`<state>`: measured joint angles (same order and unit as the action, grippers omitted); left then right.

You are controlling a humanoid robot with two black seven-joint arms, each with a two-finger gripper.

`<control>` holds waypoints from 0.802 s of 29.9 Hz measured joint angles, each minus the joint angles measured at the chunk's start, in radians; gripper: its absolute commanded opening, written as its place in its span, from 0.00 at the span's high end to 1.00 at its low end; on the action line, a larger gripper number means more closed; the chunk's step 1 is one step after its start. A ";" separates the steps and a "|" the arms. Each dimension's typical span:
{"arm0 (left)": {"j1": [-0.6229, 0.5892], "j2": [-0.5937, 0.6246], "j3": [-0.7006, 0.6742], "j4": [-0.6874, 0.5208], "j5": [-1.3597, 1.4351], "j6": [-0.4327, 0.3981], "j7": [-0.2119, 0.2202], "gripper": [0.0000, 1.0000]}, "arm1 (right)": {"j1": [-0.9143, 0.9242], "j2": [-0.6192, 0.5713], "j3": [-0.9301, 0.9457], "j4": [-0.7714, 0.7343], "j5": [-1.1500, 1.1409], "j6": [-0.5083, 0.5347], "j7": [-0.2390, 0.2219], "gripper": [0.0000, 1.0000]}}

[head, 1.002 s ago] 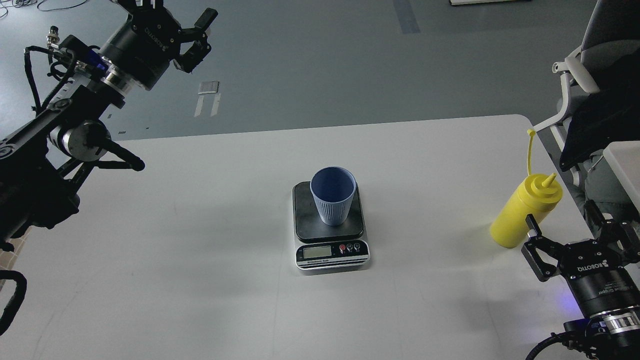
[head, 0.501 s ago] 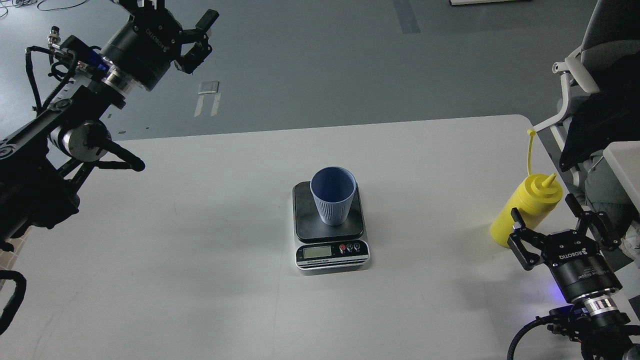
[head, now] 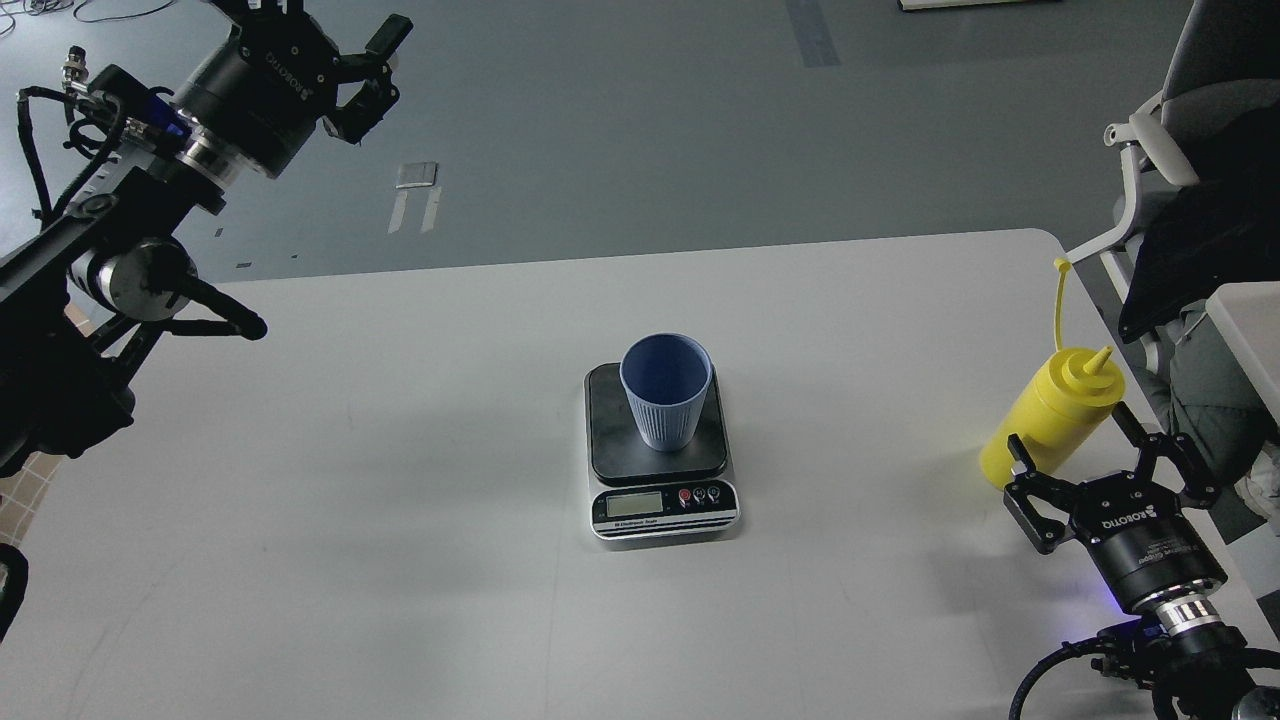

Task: Pour seasoning into cup on scale with both arms
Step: 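Lower the right gripper to the yellow bottle and grasp it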

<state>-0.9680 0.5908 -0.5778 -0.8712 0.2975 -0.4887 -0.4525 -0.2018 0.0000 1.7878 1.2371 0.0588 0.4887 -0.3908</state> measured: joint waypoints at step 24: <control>0.000 0.000 0.001 0.000 0.004 0.000 0.001 0.02 | 0.056 0.000 -0.001 -0.077 -0.016 0.000 0.000 0.00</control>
<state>-0.9679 0.5905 -0.5770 -0.8712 0.3018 -0.4886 -0.4518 -0.1459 0.0000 1.7870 1.1605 0.0425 0.4887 -0.3911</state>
